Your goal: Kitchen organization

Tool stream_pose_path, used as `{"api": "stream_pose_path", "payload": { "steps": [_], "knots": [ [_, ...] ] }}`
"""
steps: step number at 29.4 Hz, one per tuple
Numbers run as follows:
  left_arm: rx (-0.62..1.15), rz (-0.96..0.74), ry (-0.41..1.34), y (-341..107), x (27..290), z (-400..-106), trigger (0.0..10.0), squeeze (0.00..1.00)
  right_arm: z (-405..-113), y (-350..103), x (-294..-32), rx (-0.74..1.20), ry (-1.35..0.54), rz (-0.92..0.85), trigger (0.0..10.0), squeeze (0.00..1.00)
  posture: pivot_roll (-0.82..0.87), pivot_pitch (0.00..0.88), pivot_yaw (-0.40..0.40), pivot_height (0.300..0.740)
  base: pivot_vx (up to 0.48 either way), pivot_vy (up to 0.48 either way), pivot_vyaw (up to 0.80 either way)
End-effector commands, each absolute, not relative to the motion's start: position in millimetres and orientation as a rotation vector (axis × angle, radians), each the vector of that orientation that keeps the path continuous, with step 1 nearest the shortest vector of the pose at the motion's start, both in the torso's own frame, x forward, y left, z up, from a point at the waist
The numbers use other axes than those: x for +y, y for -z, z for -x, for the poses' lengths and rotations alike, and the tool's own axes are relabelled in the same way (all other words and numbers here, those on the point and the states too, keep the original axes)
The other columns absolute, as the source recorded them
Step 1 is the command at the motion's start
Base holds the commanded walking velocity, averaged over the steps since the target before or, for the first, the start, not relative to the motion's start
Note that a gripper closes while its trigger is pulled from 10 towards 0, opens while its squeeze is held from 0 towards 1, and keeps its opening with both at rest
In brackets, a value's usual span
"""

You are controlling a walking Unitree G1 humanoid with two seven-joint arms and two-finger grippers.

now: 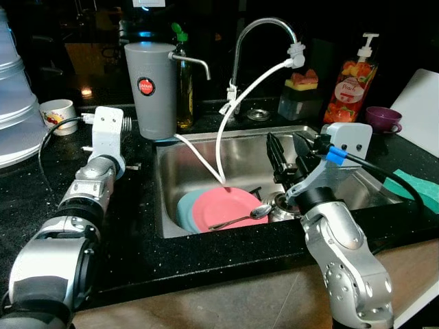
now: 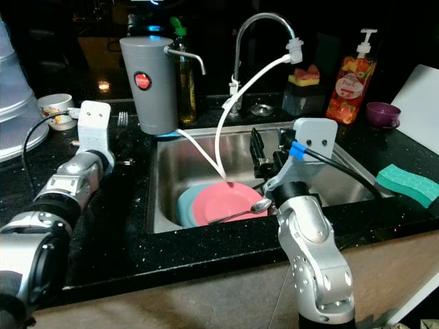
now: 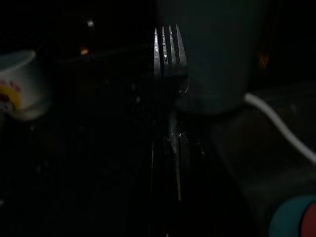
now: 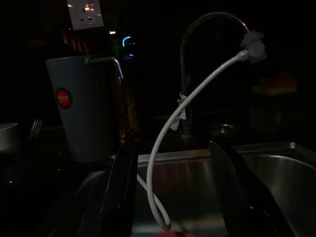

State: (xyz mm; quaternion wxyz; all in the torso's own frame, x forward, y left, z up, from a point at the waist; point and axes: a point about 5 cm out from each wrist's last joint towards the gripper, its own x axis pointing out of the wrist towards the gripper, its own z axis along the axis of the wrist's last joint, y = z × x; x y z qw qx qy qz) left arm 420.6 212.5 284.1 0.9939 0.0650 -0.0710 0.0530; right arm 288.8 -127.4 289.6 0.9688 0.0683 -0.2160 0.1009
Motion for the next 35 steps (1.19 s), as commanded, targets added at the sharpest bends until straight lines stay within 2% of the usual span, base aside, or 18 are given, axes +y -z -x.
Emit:
{"api": "stream_pose_path", "payload": {
  "steps": [1,18,24,29,32,35],
  "knots": [
    [-0.204,-0.139,-0.100,-294.7,207.1,-420.2,10.0,0.00,-287.9,-291.5,-127.9,-0.437,-0.210,-0.143,10.0,0.00,-0.05,0.119,-0.052,0.740,0.000,0.000,0.00],
    [-0.331,-0.142,-0.095,-300.9,200.6,-411.9,10.0,0.00,-288.6,-292.6,-126.8,-0.437,-0.223,-0.141,10.0,0.00,-0.05,0.108,-0.061,0.740,0.000,0.000,0.00],
    [-0.433,-0.079,-0.050,-321.4,203.9,-401.8,10.0,0.00,-289.1,-294.2,-125.2,-0.440,-0.227,-0.147,10.0,0.00,-0.07,0.104,-0.061,0.740,0.000,0.000,0.00],
    [-0.446,-0.108,0.000,-325.0,201.5,-398.0,10.0,0.00,-288.0,-292.9,-126.4,-0.439,-0.214,-0.157,10.0,0.00,-0.07,0.102,-0.053,0.740,0.000,0.000,0.00],
    [-0.358,-0.153,0.023,-314.9,198.5,-402.2,10.0,0.00,-287.8,-290.8,-127.8,-0.434,-0.205,-0.163,10.0,0.00,-0.07,0.098,-0.047,0.740,0.000,0.000,0.00],
    [-0.342,-0.148,0.005,-309.7,199.1,-403.6,10.0,0.00,-288.3,-290.5,-127.6,-0.434,-0.205,-0.164,10.0,0.00,-0.07,0.094,-0.045,0.740,0.000,0.000,0.00]
  ]
}}
